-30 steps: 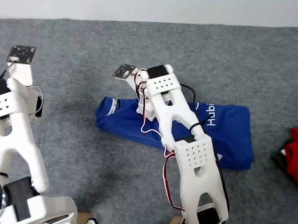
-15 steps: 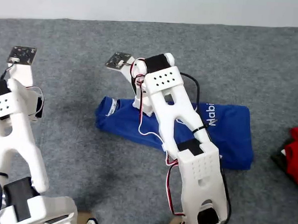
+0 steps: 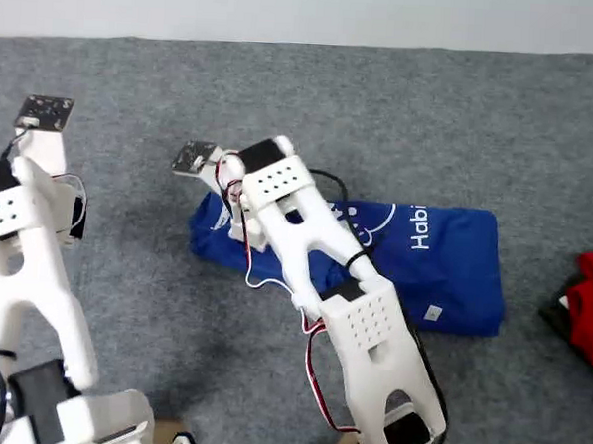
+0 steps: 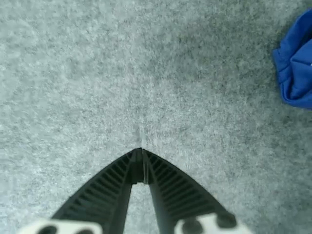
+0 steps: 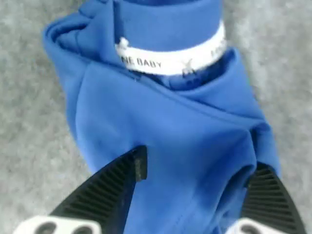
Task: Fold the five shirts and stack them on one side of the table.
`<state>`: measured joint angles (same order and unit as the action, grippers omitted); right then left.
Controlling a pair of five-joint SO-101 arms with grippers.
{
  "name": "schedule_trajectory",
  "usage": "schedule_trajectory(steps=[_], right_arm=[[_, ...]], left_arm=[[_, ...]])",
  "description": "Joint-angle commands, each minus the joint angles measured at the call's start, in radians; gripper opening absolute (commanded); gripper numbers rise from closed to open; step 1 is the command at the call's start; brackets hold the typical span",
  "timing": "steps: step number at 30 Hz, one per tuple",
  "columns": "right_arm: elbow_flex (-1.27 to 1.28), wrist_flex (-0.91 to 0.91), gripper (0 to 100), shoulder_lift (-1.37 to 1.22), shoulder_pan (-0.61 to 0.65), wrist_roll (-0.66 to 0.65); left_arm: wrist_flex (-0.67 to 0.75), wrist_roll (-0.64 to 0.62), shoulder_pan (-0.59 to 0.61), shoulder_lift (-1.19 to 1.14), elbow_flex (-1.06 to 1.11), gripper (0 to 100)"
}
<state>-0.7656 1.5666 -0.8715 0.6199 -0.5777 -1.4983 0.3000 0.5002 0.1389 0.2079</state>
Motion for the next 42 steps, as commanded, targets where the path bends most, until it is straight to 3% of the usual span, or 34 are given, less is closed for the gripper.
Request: schedule_trajectory(steps=[1,10,15,29,42], right_arm=[[-0.011,0.01,32.9,-0.004,0.022,0.005],[-0.011,0.145,32.9,-0.016,0.194,0.009],[-0.012,0.173,32.9,-0.013,0.222,0.011],[-0.173,0.174,32.9,0.154,0.053,0.003],[-0.178,0.165,32.9,-0.042,-0.104,0.002]], left_arm=[[-0.006,-0.003,-0.003,0.092,-0.008,0],[0.023,-0.003,-0.006,0.114,-0.002,0],[0.023,-0.003,-0.005,0.114,-0.002,0],[0.049,-0.002,-0.003,0.112,-0.002,0],[0.051,-0.002,-0.005,0.112,-0.002,0]])
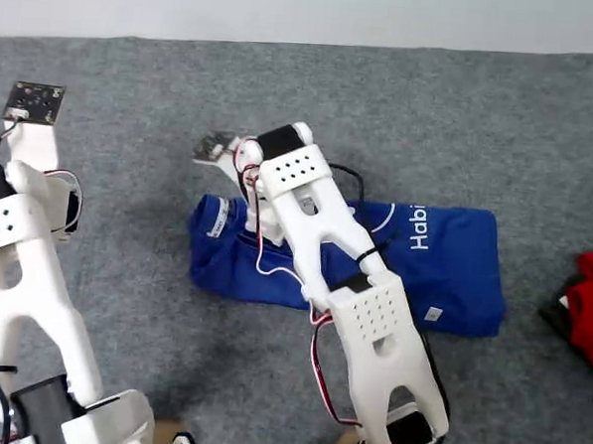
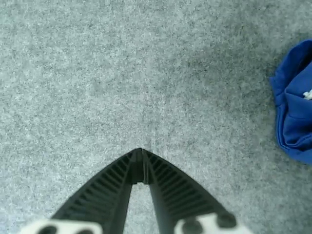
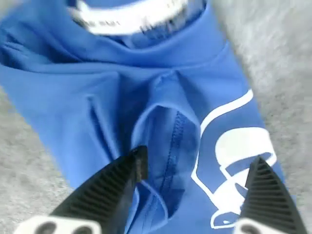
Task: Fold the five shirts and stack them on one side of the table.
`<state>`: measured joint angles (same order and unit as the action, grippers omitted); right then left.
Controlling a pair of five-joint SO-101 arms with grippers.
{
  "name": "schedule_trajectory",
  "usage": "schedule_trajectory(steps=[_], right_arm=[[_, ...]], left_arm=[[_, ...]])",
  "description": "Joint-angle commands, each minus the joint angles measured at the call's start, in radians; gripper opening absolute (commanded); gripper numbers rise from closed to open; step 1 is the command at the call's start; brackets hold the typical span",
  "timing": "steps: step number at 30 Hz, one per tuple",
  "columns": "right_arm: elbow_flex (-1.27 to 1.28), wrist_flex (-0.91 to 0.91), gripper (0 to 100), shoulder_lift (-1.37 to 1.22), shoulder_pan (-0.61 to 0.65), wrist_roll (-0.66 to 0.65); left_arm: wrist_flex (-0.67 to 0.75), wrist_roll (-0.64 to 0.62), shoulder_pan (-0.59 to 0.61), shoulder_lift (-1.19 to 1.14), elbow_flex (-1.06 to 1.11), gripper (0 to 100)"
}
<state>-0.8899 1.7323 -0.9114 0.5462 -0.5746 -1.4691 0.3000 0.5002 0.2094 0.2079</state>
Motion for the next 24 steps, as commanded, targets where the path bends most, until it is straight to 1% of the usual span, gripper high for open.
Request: schedule_trajectory(steps=[1,7,12,15,20,24], right_arm=[[-0.061,0.002,32.9,-0.005,-0.033,-0.002],[-0.192,0.058,32.9,0.061,-0.01,0.0],[-0.195,0.059,32.9,0.177,0.027,0.005],[-0.129,0.059,32.9,0.243,0.07,0.005],[0.075,0.059,32.9,0.337,0.163,0.008],[0.152,0.047,32.9,0.341,0.191,0.011]], left_arm=[[0.021,-0.002,-0.003,0.041,-0.002,0],[0.048,0.0,-0.003,0.044,0.044,0],[0.061,0.0,-0.003,0.049,0.077,0],[0.061,0.0,-0.003,0.049,0.077,0],[0.064,0.0,-0.003,0.049,0.074,0],[0.064,0.0,-0.005,0.049,0.077,0]])
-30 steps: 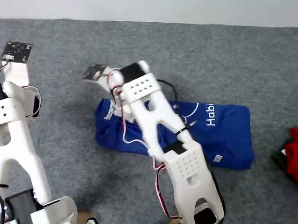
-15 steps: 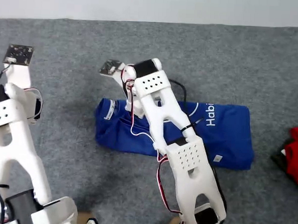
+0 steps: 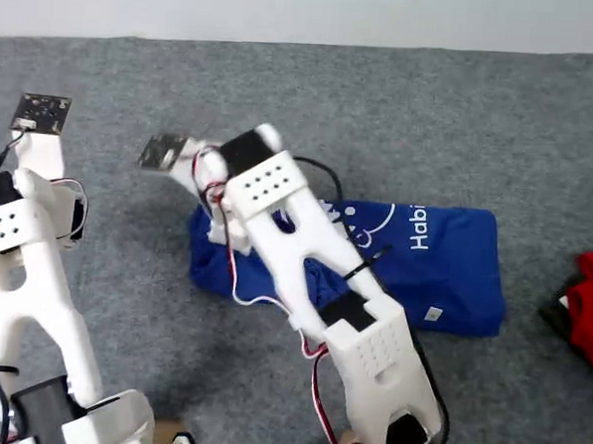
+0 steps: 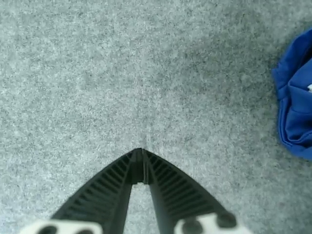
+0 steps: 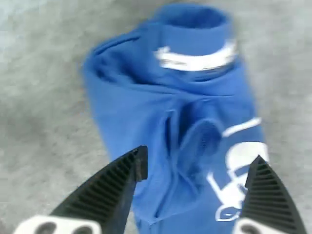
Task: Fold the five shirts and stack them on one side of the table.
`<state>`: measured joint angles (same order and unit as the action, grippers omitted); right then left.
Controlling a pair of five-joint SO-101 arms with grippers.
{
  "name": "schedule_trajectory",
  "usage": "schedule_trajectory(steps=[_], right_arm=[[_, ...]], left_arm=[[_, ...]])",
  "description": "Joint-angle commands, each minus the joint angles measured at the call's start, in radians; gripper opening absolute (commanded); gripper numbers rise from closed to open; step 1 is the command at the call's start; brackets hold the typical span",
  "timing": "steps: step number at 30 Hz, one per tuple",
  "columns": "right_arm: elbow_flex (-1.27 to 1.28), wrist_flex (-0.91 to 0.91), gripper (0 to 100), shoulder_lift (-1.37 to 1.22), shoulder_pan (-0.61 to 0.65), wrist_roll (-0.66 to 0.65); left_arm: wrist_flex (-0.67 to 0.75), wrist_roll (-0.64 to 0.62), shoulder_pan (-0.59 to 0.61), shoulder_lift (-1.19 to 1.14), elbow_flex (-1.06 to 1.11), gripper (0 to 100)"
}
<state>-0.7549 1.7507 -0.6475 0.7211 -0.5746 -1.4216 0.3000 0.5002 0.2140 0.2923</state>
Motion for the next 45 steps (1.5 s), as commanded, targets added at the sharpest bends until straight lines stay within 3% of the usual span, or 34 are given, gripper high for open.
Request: schedule_trajectory(steps=[1,17,34,38,45], right_arm=[[0.017,0.022,32.9,0.064,0.013,0.009],[0.014,-0.277,32.9,-0.229,-0.213,-0.071],[-0.404,0.044,32.9,-0.182,-0.151,-0.017],[-0.377,0.044,32.9,-0.107,-0.202,0.015],[-0.153,0.044,32.8,0.062,-0.429,0.216]], left_arm=[[0.017,0.0,-0.005,0.044,-0.007,0],[0.011,-0.002,-0.006,0.044,-0.005,0],[0.008,-0.002,-0.005,0.046,-0.005,0],[-0.04,-0.002,-0.003,0.049,-0.013,0],[-0.123,-0.002,-0.002,0.163,-0.012,0]])
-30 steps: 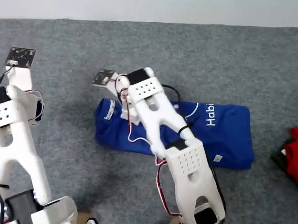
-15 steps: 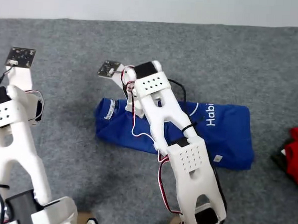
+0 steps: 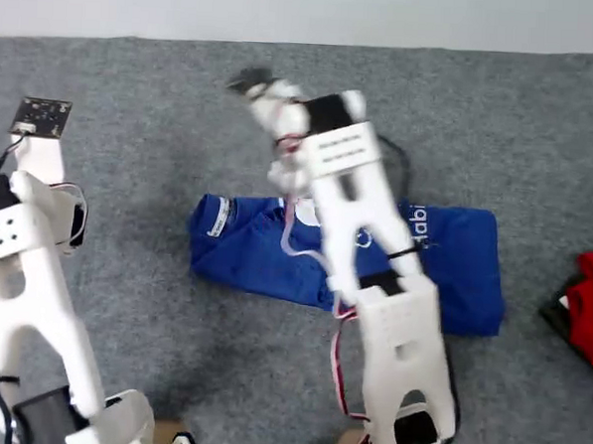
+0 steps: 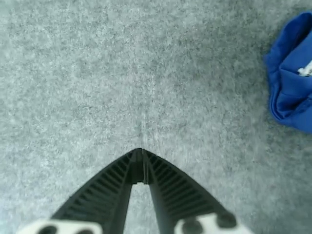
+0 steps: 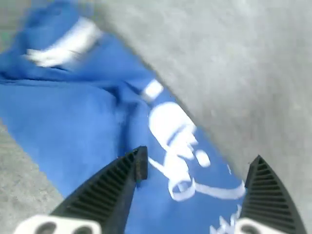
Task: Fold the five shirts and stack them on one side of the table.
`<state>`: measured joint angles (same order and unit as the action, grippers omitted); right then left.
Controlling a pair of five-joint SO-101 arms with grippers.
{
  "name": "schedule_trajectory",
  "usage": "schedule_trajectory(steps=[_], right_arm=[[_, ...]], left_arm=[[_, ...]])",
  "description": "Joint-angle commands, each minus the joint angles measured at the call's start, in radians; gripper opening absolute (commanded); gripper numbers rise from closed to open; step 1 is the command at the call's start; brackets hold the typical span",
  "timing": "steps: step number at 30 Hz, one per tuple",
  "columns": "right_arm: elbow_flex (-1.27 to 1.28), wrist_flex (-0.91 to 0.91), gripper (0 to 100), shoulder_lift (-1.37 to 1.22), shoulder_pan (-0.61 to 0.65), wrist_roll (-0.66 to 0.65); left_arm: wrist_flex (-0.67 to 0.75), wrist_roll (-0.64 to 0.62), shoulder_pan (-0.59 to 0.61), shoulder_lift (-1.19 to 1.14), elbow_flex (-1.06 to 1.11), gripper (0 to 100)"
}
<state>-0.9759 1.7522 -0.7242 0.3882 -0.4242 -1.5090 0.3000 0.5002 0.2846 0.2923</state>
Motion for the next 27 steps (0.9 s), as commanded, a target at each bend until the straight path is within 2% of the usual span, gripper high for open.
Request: schedule_trajectory(steps=[1,5,11,15,20,27], right_arm=[[0.11,0.042,32.8,0.166,-0.13,0.087],[0.262,0.041,32.8,0.251,-0.275,0.147],[0.399,0.025,32.9,0.263,-0.489,0.157],[0.417,0.012,32.9,0.262,-0.587,0.176],[0.423,-0.002,32.9,0.191,-0.639,0.216],[0.423,-0.028,32.9,0.022,-0.644,0.236]], left_arm=[[-0.044,-0.002,-0.002,0.121,-0.012,0],[-0.078,-0.002,-0.002,0.227,-0.01,0],[-0.13,0.003,-0.002,0.313,-0.007,0],[-0.121,0.005,0.086,0.328,-0.012,0],[-0.137,0.008,0.21,0.327,-0.007,0],[-0.206,0.071,0.292,0.328,-0.012,0]])
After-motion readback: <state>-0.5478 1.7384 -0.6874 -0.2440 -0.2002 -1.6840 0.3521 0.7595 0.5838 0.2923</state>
